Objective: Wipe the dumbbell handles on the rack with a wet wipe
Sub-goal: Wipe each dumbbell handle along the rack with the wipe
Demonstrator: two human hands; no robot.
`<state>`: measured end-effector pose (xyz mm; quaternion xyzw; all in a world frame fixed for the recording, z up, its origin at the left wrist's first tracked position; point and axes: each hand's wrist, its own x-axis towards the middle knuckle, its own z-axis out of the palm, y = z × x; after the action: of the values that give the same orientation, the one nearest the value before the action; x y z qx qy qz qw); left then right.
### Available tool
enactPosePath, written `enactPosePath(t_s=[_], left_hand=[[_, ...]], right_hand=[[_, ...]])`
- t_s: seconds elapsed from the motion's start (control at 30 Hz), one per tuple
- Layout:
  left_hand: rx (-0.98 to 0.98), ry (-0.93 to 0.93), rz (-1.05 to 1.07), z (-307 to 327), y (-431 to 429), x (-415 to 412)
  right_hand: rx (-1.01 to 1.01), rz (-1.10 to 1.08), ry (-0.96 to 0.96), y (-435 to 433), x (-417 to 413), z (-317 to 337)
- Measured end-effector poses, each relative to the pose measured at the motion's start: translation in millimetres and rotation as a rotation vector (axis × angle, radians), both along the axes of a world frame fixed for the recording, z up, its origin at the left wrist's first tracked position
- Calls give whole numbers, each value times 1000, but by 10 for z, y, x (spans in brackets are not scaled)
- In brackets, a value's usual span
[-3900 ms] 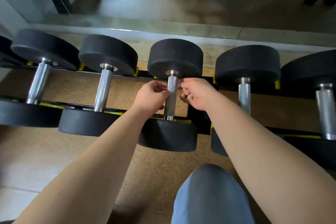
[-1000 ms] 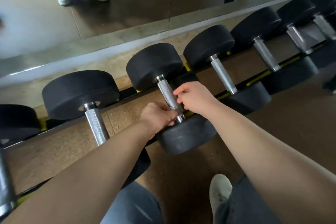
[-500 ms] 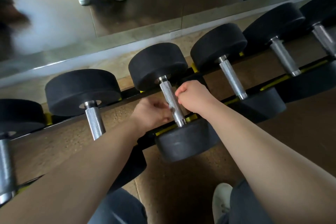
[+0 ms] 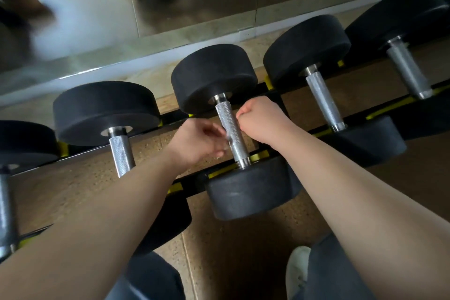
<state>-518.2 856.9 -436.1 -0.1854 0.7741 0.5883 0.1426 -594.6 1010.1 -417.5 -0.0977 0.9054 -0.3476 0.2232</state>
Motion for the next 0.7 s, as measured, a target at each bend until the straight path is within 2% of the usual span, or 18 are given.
enactPosePath(t_s=[0.1,0.17,0.23,0.37,0.4,0.5,0.57,0.63,0.7], left_hand=[[-321,99,-369,60,48,164],[-449,231,-440,54,78,202],[-476,351,-379,25,83,196],[-451,503,-72,-7,163,125],[-454,482,-108,7,180,117],[-420,283,-414,61,195,161],[-411,239,-456,69,177,172],[-446,298,-334,46,180,146],[-433,348,-96,21,189,108]], right_hand=[[-3,18,-9,7,-27,-13],[17,48,-3,-5,-35,-12],[27,74,6,-32,-40,0],[77,120,5,-62,-66,17],[73,117,-6,-64,-78,10],[44,117,-23,-56,-113,-15],[44,129,-23,-45,-133,-27],[29,136,-26,-38,-151,-29],[12,139,-32,-34,-166,-25]])
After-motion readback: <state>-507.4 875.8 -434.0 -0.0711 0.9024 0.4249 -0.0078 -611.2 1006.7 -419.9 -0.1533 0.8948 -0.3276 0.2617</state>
